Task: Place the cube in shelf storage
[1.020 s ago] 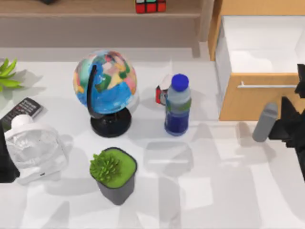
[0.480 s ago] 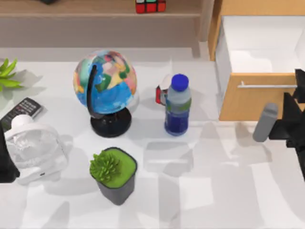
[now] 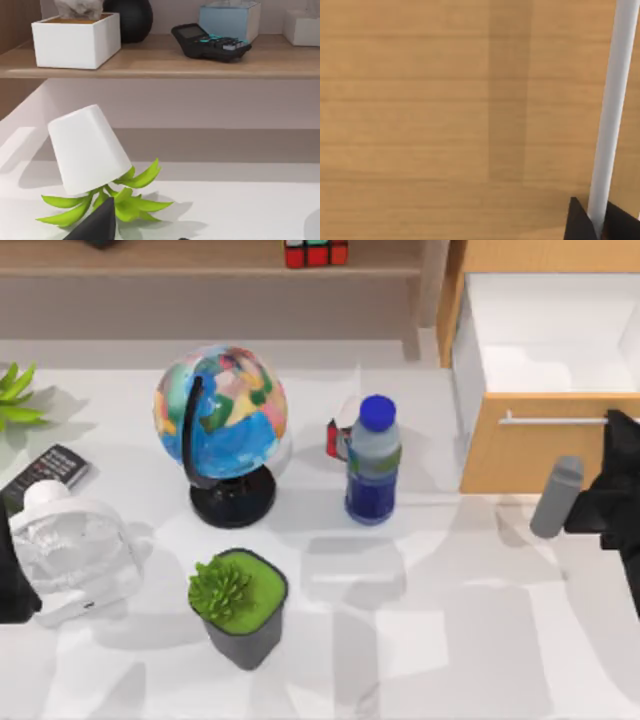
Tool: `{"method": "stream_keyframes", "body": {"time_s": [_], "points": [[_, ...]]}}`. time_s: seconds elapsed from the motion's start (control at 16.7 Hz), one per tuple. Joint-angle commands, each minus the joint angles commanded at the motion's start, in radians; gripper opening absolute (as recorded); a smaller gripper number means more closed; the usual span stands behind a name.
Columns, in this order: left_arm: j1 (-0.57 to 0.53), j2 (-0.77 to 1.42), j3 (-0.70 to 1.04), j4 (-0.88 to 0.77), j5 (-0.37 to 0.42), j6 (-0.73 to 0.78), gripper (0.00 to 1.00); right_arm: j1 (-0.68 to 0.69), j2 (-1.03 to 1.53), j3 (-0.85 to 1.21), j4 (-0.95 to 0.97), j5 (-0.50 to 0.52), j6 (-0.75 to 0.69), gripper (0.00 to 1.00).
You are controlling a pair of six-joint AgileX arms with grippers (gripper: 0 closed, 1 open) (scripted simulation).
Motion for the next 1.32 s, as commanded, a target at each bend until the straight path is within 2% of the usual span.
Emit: {"method": "stream_keyframes", "body": {"time_s": [0.54,1.08,1.32], "points": [[0.0,0.0,0.0,0.0,0.0,0.0,1.0,0.0,0.002,0.002,-0.004,0.0,0.003,0.0],[0.0,0.0,0.0,0.0,0.0,0.0,1.0,-0.061,0.069,0.217,-0.152,-0.059,0.002,0.0],[0.0,0.0,0.0,0.0,0.0,0.0,1.0,-0.069,0.079,0.248,-0.174,-0.069,0.002,0.0]]}}
